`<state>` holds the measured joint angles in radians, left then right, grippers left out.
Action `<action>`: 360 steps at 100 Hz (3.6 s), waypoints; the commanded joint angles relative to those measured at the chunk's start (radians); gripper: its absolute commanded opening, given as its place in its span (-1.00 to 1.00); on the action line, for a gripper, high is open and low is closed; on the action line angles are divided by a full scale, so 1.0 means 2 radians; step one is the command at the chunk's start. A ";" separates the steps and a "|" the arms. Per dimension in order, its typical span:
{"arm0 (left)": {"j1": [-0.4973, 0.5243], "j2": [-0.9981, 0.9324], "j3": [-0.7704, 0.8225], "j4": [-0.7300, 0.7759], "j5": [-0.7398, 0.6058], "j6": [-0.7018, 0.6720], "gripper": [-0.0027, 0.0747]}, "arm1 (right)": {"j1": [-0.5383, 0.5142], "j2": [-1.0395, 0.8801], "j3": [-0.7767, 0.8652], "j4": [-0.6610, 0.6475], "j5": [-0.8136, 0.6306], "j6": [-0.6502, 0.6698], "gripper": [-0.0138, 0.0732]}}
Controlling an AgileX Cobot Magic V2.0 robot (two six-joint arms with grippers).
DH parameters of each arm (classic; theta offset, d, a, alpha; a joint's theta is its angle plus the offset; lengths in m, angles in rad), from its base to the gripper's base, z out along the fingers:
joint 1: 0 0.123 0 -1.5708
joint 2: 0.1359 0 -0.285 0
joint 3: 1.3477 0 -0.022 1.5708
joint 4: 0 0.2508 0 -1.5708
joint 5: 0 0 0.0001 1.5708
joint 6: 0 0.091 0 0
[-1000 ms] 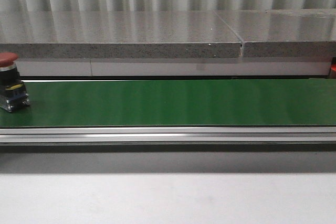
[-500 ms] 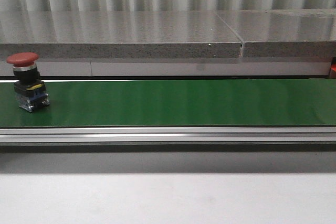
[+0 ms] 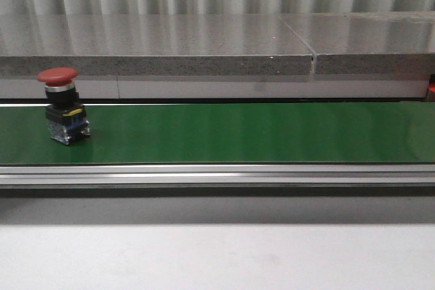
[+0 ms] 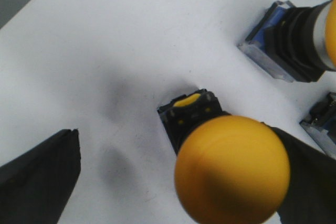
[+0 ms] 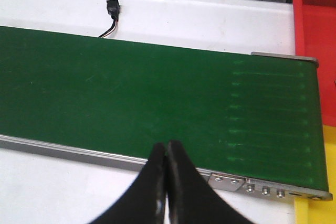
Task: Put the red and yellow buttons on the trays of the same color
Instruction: 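Grasp a yellow button with the left gripper and carry it over the belt, then lower the yellow button onto the belt and open the left gripper, then lower the right gripper onto the red button arriving on the belt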
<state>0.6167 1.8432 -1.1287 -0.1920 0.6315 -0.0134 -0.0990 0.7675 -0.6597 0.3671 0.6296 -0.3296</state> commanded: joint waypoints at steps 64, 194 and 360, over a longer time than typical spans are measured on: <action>-0.004 -0.074 -0.014 -0.031 -0.023 -0.002 -0.98 | 0.001 -0.004 -0.012 0.003 -0.028 -0.003 -0.84; -0.225 -0.150 -0.002 -0.007 0.053 0.042 -0.90 | 0.001 -0.004 -0.012 0.003 -0.028 -0.003 -0.84; -0.373 -0.657 0.281 -0.121 -0.111 0.182 -0.19 | 0.001 -0.004 -0.012 0.003 -0.028 -0.003 -0.84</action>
<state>-0.1203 0.5683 -0.5742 -0.4056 0.4953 0.3478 -0.0990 0.7675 -0.6597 0.3671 0.6296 -0.3296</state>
